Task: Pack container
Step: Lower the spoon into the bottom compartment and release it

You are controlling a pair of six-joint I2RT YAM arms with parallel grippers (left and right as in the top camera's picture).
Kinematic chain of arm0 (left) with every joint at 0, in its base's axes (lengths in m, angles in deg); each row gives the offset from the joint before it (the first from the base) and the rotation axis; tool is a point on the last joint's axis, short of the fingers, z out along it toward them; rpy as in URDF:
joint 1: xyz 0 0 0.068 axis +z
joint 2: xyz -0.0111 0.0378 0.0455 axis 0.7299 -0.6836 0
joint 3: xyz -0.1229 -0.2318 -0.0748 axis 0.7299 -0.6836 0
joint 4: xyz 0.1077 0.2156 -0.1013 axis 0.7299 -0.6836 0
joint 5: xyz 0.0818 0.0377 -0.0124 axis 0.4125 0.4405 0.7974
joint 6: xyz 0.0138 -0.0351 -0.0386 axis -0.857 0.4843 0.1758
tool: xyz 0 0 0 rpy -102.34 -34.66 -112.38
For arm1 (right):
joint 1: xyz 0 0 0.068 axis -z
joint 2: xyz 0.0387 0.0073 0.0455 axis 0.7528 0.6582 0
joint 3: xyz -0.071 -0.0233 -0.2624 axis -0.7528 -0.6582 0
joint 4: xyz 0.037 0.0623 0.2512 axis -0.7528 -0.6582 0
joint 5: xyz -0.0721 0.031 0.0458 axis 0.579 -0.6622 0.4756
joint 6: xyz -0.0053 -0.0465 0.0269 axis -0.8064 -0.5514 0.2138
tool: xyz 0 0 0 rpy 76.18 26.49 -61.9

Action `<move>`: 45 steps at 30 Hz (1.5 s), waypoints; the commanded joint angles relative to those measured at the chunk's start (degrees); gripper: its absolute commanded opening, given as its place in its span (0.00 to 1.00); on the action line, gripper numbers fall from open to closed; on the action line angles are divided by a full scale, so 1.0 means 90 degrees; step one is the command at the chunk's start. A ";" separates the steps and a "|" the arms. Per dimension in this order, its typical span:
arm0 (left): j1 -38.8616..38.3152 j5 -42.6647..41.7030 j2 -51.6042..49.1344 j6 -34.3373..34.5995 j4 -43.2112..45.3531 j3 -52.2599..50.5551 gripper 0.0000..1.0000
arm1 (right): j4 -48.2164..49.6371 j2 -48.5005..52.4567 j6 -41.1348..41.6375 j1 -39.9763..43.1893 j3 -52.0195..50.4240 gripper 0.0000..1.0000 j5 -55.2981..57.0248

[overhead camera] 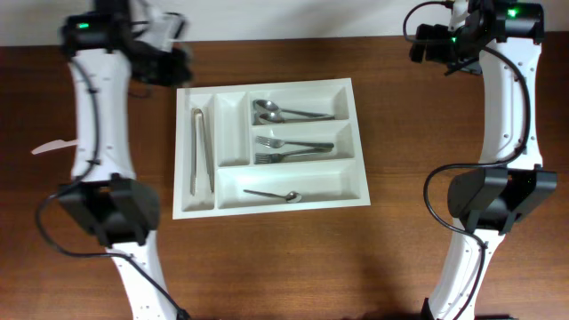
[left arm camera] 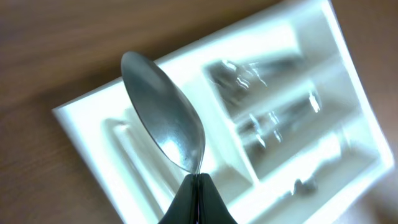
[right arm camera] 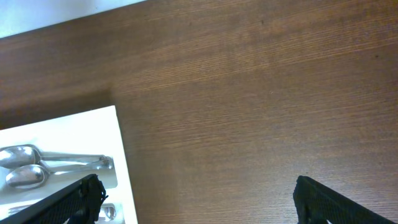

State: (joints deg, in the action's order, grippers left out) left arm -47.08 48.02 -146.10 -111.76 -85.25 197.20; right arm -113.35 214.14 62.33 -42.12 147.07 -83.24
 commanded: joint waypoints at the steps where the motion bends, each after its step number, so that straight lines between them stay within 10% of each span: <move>1: -0.0704 0.0265 0.0155 -0.2229 -0.0585 0.0087 0.02 | 0.0002 0.0022 0.0032 0.0007 -0.0032 0.99 0.0034; 45: -0.3303 0.1020 -0.0311 -0.5311 -0.0440 -0.3174 0.02 | 0.0002 0.0022 0.0032 0.0007 -0.0032 0.99 0.0034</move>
State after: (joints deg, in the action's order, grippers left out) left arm -77.90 55.02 -148.59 -156.13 -91.61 172.83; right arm -113.37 214.14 62.33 -42.12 147.07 -83.26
